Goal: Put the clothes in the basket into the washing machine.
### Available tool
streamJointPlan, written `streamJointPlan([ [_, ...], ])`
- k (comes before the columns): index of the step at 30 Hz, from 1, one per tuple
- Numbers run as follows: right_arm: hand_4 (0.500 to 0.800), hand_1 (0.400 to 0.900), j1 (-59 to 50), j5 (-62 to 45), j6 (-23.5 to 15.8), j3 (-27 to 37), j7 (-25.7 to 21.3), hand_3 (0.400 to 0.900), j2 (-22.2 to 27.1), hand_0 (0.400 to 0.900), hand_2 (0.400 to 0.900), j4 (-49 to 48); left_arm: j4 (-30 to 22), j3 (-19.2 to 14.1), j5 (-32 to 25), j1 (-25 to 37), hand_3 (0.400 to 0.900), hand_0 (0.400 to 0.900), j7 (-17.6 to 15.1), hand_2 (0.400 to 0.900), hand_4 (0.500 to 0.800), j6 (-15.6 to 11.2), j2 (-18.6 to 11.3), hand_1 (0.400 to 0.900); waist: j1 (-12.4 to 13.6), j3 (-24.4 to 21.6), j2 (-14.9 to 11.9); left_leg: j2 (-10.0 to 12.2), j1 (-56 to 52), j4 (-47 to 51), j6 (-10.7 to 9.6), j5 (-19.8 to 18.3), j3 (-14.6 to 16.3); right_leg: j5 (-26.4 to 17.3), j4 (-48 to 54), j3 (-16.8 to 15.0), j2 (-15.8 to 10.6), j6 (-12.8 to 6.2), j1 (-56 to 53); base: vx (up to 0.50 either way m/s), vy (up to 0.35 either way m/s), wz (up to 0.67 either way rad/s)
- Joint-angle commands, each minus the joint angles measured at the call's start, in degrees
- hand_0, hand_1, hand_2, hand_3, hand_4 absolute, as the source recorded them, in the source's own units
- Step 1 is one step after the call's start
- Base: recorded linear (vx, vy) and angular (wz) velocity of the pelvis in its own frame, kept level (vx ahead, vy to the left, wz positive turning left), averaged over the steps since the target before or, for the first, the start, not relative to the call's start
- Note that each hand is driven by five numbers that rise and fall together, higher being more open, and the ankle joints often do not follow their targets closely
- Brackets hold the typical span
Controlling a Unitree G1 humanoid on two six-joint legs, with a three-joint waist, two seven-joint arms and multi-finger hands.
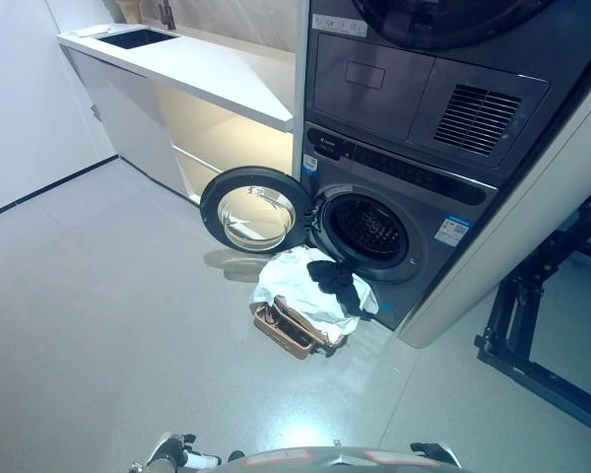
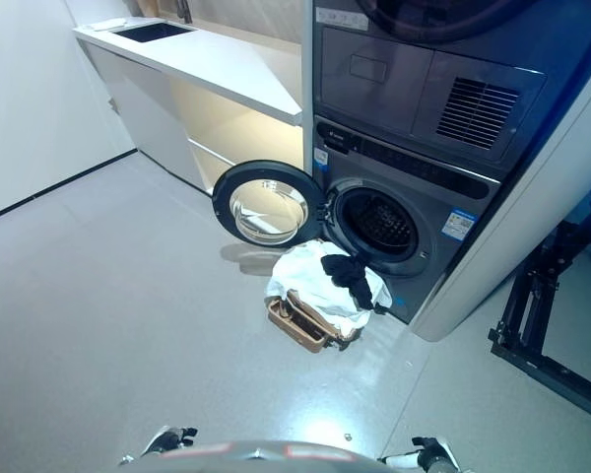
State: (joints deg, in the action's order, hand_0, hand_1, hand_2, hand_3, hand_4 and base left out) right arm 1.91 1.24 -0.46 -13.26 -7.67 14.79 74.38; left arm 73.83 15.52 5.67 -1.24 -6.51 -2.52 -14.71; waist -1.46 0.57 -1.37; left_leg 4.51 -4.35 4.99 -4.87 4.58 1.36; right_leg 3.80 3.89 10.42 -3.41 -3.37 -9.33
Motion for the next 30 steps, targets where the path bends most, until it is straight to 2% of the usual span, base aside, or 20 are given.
streamJointPlan([
  [1, 0.8, 0.9, -3.42, 0.32, -0.93, 0.41, -1.73, 0.9, 1.83, 0.9, 0.9, 2.98, 2.1, 0.7, -0.22, 3.05, 0.9, 0.9, -0.41, 0.9, 0.8, -0.94, 0.08, 0.9, 0.72, 0.42, 1.05, -3.16, 0.83, 0.01, 2.72, -2.98, 0.63, -1.43, -5.68, 0.93, -1.16, -2.92, 2.96, 0.0, 0.0, 0.0],
  [22, 0.8, 0.9, -2.14, 0.63, -1.22, -0.04, -1.75, 0.9, 1.36, 0.9, 0.9, 2.17, 2.16, 0.61, -0.84, 2.71, 0.9, 0.9, -0.11, 0.9, 0.8, -0.9, 0.36, 0.9, 0.31, 0.68, 1.07, -3.37, 0.91, 0.01, 3.18, -3.29, 0.98, -1.65, -5.89, 0.19, -1.21, -3.09, 3.57, 0.0, 0.004, -0.01],
  [30, 0.8, 0.9, -2.86, 0.66, -0.99, 0.44, -1.76, 0.9, 2.02, 0.9, 0.9, 1.9, 1.83, -0.25, -2.13, 2.82, 0.9, 0.9, -0.41, 0.9, 0.8, -0.98, 0.47, 0.9, 0.48, 1.44, 1.6, -4.59, 1.07, 0.01, 4.99, -3.7, 1.05, -1.59, -9.69, -2.13, -1.85, -3.84, 6.51, 0.0, 0.056, -0.14],
])
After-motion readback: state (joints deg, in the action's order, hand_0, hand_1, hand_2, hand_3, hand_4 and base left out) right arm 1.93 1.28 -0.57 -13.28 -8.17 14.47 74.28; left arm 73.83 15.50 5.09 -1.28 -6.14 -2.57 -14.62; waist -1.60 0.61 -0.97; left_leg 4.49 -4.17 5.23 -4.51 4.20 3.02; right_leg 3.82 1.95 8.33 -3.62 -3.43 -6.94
